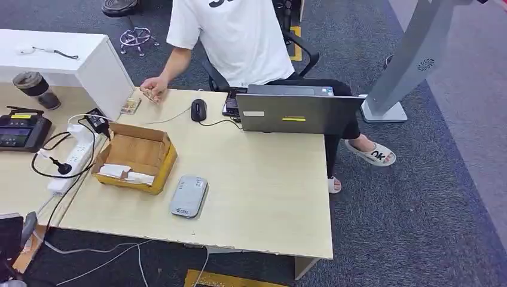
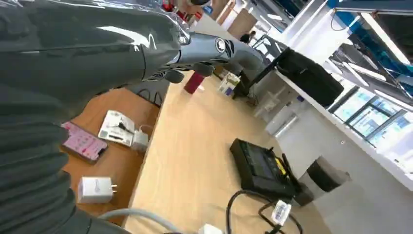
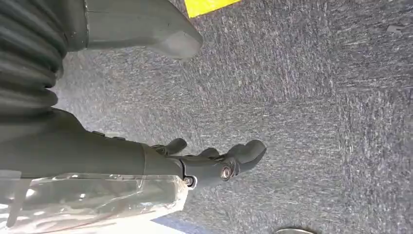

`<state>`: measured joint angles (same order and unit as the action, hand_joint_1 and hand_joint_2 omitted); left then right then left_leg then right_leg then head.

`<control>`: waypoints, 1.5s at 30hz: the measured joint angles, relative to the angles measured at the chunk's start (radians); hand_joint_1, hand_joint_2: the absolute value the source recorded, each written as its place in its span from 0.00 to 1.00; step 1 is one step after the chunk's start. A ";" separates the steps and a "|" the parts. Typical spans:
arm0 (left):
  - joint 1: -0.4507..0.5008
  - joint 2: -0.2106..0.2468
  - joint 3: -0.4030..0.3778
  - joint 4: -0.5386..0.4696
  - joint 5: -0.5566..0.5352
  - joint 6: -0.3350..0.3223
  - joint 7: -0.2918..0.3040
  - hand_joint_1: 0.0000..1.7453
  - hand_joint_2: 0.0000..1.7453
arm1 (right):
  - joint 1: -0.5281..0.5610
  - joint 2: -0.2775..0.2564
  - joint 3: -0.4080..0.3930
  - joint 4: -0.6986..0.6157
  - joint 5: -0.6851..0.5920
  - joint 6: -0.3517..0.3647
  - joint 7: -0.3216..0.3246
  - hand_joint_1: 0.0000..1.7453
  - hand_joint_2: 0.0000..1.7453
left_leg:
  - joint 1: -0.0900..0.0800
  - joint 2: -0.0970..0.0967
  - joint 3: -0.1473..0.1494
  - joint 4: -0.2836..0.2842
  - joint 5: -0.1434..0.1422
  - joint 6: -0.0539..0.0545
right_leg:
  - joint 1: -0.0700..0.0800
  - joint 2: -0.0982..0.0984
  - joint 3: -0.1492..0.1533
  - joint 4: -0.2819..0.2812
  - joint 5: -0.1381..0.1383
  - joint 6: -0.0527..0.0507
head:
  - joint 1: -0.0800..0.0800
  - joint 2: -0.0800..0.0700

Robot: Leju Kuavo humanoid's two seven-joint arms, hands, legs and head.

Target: Pass the card to the sensor for recognition and then transmit it.

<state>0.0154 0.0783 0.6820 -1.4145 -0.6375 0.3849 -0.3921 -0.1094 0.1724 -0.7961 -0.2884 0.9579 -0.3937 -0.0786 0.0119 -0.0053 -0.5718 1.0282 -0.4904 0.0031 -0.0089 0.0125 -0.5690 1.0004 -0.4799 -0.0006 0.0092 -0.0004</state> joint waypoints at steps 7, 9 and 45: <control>-0.144 0.080 -0.213 0.038 -0.156 0.046 0.115 0.00 1.00 | -0.024 -0.002 0.029 0.000 0.043 0.017 0.019 0.00 1.00 | 0.000 -0.002 0.000 0.000 0.003 -0.001 | 0.000 -0.002 0.001 0.000 0.003 -0.001 | 0.000 0.000; -0.190 0.086 -0.278 0.051 -0.197 0.046 0.160 0.00 1.00 | -0.029 -0.002 0.040 0.000 0.054 0.018 0.019 0.00 1.00 | 0.000 -0.002 0.000 0.000 0.004 0.000 | 0.000 -0.002 0.001 0.000 0.003 -0.001 | 0.001 0.000; -0.400 0.041 -0.793 0.087 -0.344 0.175 0.255 0.08 1.00 | -0.039 -0.004 0.116 0.010 0.100 0.028 0.050 0.00 1.00 | 0.000 -0.001 -0.002 0.001 0.004 0.000 | 0.000 0.000 -0.001 0.000 0.004 0.000 | 0.000 0.000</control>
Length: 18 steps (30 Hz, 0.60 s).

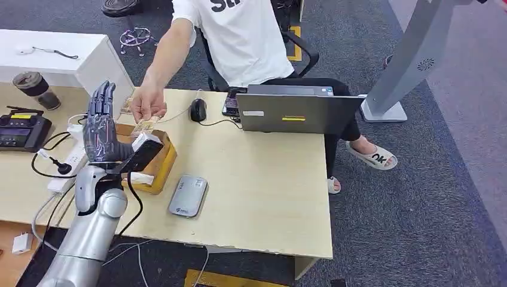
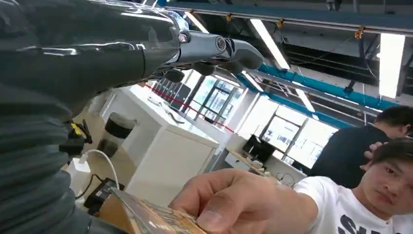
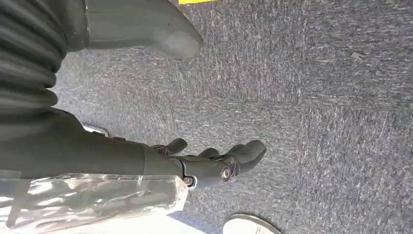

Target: Pass the card to the sensor for recognition and then transmit it.

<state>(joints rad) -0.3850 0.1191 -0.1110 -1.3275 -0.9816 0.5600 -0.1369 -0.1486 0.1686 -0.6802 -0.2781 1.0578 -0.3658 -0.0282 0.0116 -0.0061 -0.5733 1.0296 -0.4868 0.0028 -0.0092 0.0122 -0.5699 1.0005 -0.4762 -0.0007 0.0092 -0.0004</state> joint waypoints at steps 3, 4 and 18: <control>0.001 -0.008 0.000 0.000 0.023 0.000 -0.010 0.90 1.00 | 0.002 0.000 0.000 0.001 0.000 -0.001 0.000 0.00 1.00 | 0.000 0.000 0.000 0.000 0.000 0.000 | 0.000 0.000 0.000 0.000 0.000 0.000 | 0.000 0.000; 0.002 -0.010 0.000 0.000 0.027 0.001 -0.011 1.00 1.00 | 0.002 0.000 0.000 0.002 0.001 -0.001 0.000 0.00 1.00 | 0.000 0.000 0.000 0.000 0.000 0.000 | 0.000 0.000 0.000 0.000 0.000 0.000 | 0.000 0.000; 0.013 -0.018 0.000 0.000 0.039 0.001 -0.021 1.00 1.00 | 0.005 0.000 0.000 0.005 0.002 -0.002 0.000 0.00 1.00 | 0.000 0.000 0.000 0.000 0.000 0.000 | 0.000 0.000 0.000 0.000 0.000 0.000 | 0.000 0.000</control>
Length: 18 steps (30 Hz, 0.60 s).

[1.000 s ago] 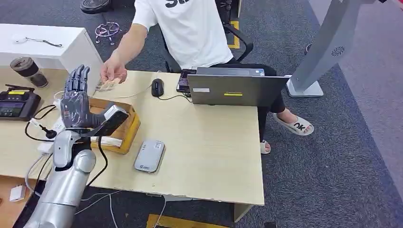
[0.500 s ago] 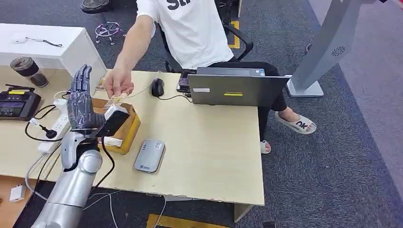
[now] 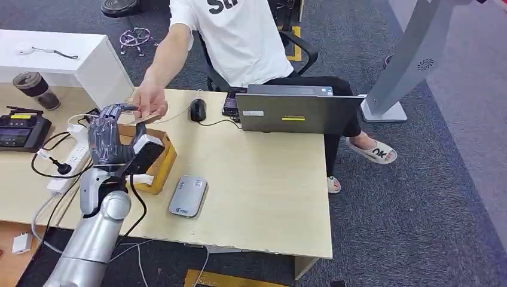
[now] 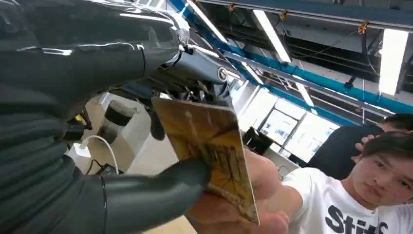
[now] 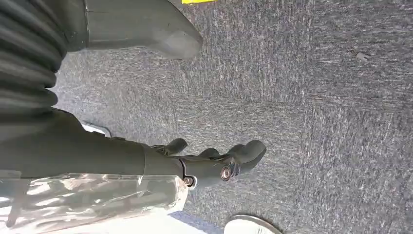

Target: Pass the card to the sensor for recognition and then transmit it.

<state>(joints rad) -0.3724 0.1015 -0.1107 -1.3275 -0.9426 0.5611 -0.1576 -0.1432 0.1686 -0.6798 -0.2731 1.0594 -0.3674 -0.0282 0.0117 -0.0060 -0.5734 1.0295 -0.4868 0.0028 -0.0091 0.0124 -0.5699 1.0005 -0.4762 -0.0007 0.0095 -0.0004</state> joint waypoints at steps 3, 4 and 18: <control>0.004 0.000 0.000 0.000 0.000 0.000 -0.002 1.00 1.00 | 0.000 0.000 0.000 0.001 0.000 0.000 0.000 0.00 1.00 | 0.000 0.000 0.000 0.000 0.000 0.000 | 0.000 0.000 0.000 0.000 0.000 0.000 | 0.000 0.000; 0.004 0.000 0.000 0.000 0.001 0.000 -0.002 1.00 1.00 | 0.000 0.000 0.000 0.002 0.000 0.000 -0.001 0.00 1.00 | 0.000 0.000 0.000 0.000 0.000 0.000 | 0.000 0.000 0.000 0.000 0.000 0.000 | 0.000 0.000; 0.019 -0.007 -0.064 0.056 0.036 -0.315 0.049 1.00 1.00 | 0.007 0.000 0.000 0.002 -0.034 0.010 -0.008 0.00 1.00 | 0.000 0.000 0.000 0.000 0.000 0.000 | 0.000 0.000 0.000 0.000 0.000 0.000 | 0.000 0.000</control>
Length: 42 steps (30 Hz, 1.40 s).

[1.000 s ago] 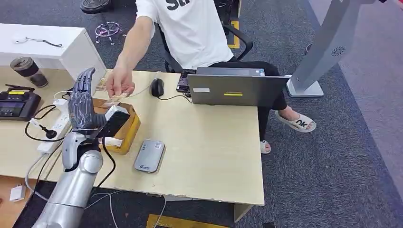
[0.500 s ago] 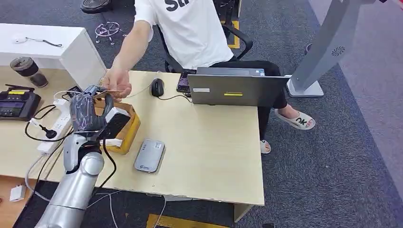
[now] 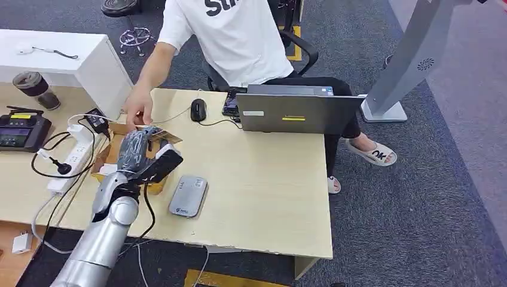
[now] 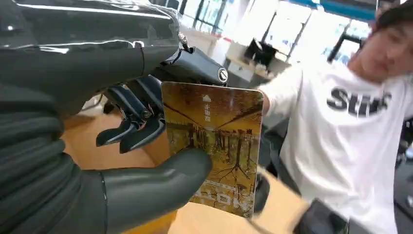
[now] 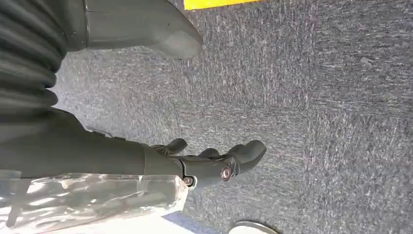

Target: Pass the card to the sensor for recognition and then transmit it.

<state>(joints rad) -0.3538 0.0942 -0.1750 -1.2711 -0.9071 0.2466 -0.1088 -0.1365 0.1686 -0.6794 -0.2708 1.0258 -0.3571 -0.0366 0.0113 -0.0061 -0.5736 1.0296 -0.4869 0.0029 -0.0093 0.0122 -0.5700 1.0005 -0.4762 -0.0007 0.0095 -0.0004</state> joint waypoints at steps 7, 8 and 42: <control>0.042 0.000 -0.087 0.010 -0.029 -0.089 0.033 1.00 1.00 | 0.008 0.000 0.000 0.000 -0.003 0.002 -0.003 0.00 1.00 | 0.000 0.000 0.000 0.000 0.000 0.000 | 0.000 0.000 0.000 0.000 0.000 0.000 | 0.000 0.000; 0.046 0.001 -0.096 0.013 -0.034 -0.096 0.036 1.00 1.00 | 0.009 0.000 0.000 0.000 -0.003 0.001 -0.003 0.00 1.00 | 0.000 0.000 0.000 0.000 0.000 0.000 | 0.000 0.000 0.000 0.000 0.000 0.000 | 0.000 0.000; 0.057 0.088 -0.214 0.127 -0.226 -0.080 0.166 1.00 1.00 | 0.017 0.005 0.000 0.001 0.020 0.012 0.009 0.00 1.00 | 0.000 0.000 0.000 0.000 0.000 0.000 | 0.000 -0.001 0.001 0.000 0.000 0.000 | 0.000 0.000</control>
<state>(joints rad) -0.2971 0.1824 -0.3895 -1.1445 -1.1326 0.1663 0.0568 -0.1196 0.1740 -0.6798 -0.2701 1.0456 -0.3452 -0.0278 0.0114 -0.0062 -0.5734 1.0295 -0.4872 0.0033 -0.0093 0.0114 -0.5692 1.0004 -0.4764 -0.0006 0.0092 -0.0004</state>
